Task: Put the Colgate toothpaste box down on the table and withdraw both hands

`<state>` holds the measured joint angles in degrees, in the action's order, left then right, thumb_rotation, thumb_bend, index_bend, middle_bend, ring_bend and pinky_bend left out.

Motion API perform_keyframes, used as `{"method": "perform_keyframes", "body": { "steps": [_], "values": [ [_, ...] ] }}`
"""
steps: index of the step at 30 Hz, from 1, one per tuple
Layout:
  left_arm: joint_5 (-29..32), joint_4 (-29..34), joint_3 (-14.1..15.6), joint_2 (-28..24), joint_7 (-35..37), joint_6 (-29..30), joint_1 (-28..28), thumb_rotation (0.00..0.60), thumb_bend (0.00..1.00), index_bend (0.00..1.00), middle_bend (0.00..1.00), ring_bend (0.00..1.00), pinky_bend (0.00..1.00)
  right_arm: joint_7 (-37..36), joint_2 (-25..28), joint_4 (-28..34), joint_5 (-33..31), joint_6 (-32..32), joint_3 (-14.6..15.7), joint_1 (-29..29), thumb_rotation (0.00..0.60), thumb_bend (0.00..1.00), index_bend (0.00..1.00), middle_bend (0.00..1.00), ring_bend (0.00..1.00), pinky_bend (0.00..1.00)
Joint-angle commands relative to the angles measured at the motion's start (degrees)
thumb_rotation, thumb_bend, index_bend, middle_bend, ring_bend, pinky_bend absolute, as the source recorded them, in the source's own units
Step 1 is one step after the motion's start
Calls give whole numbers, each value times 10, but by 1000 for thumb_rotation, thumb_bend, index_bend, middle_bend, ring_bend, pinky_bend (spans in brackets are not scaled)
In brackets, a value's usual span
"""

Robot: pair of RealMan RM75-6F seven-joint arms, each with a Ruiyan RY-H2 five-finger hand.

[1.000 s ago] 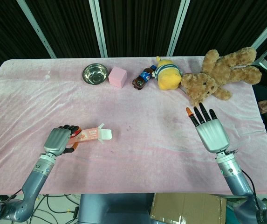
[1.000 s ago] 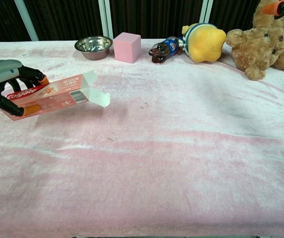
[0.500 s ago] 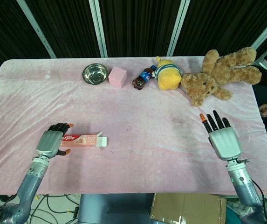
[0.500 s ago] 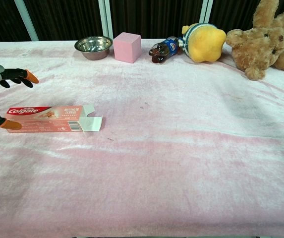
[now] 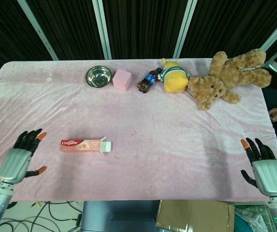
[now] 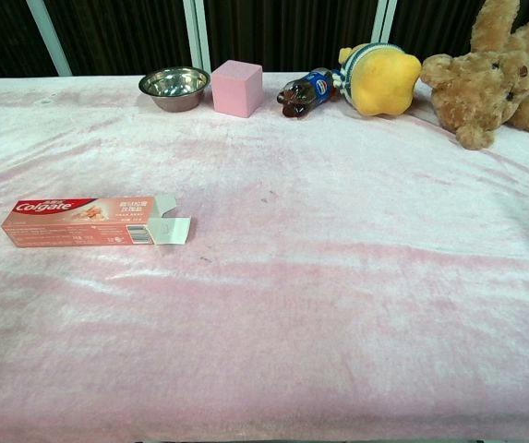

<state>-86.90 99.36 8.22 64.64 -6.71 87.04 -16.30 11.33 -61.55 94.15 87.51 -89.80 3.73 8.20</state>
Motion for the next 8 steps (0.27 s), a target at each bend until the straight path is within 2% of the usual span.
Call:
{"method": "perform_keyframes", "body": {
  "steps": [1, 8],
  "values": [
    [-22, -11, 19, -25, 40, 32, 36, 600, 65, 20, 0, 0, 0, -23, 27, 22, -5, -2, 8, -19, 600, 126, 0, 0, 0, 100],
    [-28, -30, 6, -23, 48, 41, 54, 600, 64, 0, 0, 0, 0, -36, 30, 23, -4, -6, 1, -32, 600, 122, 0, 0, 0, 99]
  ]
}}
